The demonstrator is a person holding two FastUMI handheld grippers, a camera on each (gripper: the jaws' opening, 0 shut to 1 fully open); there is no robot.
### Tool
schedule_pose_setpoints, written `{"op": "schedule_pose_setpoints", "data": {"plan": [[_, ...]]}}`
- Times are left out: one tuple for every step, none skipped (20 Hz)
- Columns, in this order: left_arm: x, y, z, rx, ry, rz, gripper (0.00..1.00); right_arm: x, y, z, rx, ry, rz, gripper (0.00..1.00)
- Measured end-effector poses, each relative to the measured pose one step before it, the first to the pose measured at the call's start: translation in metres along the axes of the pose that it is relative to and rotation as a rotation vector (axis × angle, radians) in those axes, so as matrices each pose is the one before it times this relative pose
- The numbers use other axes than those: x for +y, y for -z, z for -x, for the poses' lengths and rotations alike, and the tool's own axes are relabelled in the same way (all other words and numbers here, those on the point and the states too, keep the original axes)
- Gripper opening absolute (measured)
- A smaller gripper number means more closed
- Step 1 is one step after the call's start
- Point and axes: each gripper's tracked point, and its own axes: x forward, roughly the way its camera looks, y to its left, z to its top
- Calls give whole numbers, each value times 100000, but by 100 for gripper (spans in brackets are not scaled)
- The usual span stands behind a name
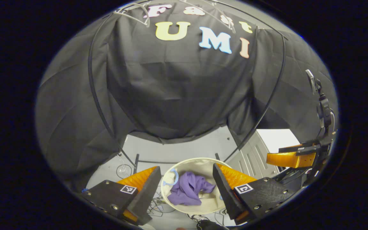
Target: Grasp the clothes on the hanger with both hands and then place them into the laundry hamper below.
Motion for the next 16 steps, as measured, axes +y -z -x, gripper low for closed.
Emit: {"op": "schedule_pose_setpoints", "data": {"plan": [[136, -1594, 1501, -3925, -1853, 687, 94, -758, -1781, 996, -4756, 1571, 2227, 96], [-81, -1474, 1511, -4256, -1869, 719, 94, -765, -1601, 895, -4846, 1547, 2819, 96], [-139, -1998, 1443, -4556, -1962, 922, 95, -811, -2020, 1007, -5452, 1052, 2920, 96], [-494, -2037, 1385, -4509, -1983, 910, 95, -818, -1783, 875, -5938, 800, 2463, 95], [-540, -2099, 1406, -4560, -2179, 390, 94, -838, -2284, 958, -6287, 327, 1873, 96], [-651, -2210, 1335, -5052, -2295, -519, 98, -938, -2096, 942, -6263, 168, 1201, 96], [-623, -2573, 1169, -5472, -2539, -1527, 98, -941, -2229, 779, -5921, 16, 705, 96], [-587, -2523, 1005, -5744, -2925, -1485, 98, -1091, -1830, 834, -5684, 172, 683, 96], [-644, -2406, 878, -5421, -2120, -701, 98, -1247, -1884, 680, -5107, 800, 382, 96], [-949, -2167, 1023, -5296, -1448, 355, 98, -1163, -1586, 666, -4085, 257, 6, 96], [-1218, -2238, 648, -4867, -769, 1106, 98, -1047, -1527, 483, -3373, -305, -122, 95], [-1174, -2173, 861, -4736, -1106, 1740, 98, -954, -1372, 329, -3105, -534, 97, 92], [-1002, -2295, 679, -4496, -1437, 2262, 98, -1306, -1765, 292, -3844, -212, 431, 96], [-1018, -1604, 1253, -4576, -1036, 2178, 98, -1531, -1605, 325, -4487, 369, 579, 96], [-954, -1601, 377, -4321, -323, 2138, 98, -1573, -1754, 317, -4131, 852, 262, 96], [-1205, -1530, 759, -3826, 449, 1473, 98, -1612, -1528, 89, -4528, 721, 249, 92]]}}
